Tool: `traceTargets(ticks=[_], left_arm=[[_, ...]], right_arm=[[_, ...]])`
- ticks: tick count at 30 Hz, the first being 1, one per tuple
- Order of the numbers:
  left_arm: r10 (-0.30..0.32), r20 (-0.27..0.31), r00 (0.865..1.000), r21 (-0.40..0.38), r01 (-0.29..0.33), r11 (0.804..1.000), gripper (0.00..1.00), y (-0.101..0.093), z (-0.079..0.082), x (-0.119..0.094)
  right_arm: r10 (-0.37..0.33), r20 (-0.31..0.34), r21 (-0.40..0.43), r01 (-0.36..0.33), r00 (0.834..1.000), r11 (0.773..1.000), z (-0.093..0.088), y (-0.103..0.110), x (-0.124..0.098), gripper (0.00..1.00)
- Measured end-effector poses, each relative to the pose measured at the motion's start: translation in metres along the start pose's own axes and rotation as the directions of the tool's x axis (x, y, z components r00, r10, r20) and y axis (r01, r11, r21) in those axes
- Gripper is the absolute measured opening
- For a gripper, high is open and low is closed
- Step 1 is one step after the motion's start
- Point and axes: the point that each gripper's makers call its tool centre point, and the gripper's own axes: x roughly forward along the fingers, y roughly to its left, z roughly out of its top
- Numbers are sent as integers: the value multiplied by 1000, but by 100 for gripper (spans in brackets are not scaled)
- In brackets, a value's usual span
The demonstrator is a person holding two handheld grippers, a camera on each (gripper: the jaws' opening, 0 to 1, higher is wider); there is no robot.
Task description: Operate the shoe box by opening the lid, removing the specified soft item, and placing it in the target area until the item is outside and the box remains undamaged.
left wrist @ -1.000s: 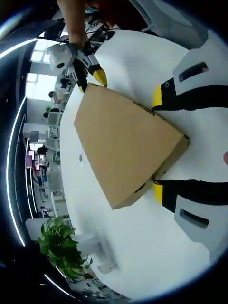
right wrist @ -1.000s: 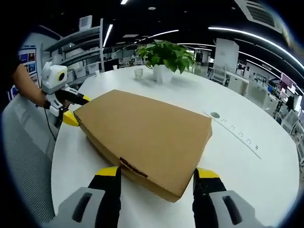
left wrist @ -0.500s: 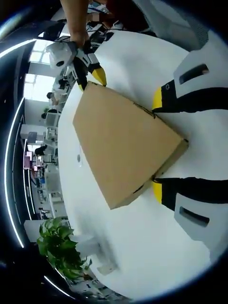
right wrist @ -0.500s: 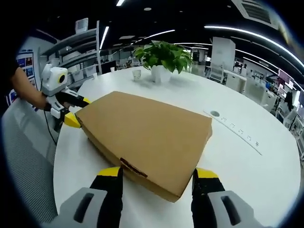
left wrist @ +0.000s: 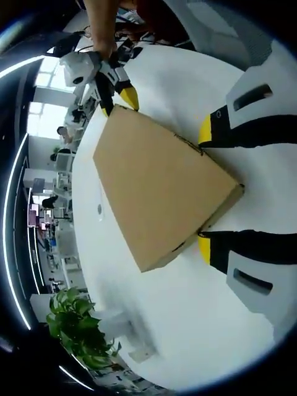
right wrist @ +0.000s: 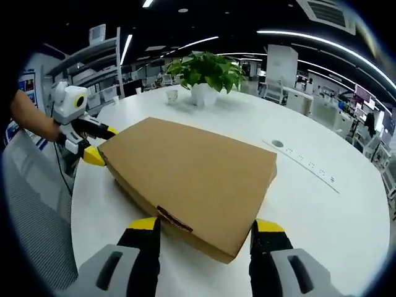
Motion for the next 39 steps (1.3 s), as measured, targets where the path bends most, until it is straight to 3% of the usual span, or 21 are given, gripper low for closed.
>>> traceTargets(ticks=[23,39], left_arm=[[-88,-38,995,68,91,994,51,18,-4,-5],[-149,-72,986,120,157,980,51,37,-10,-14]], right_arm=[[-92,-22,78,94,995,993,-3,27,-2,54],[-150,-30,145,153,988,978,-1,56,1,54]])
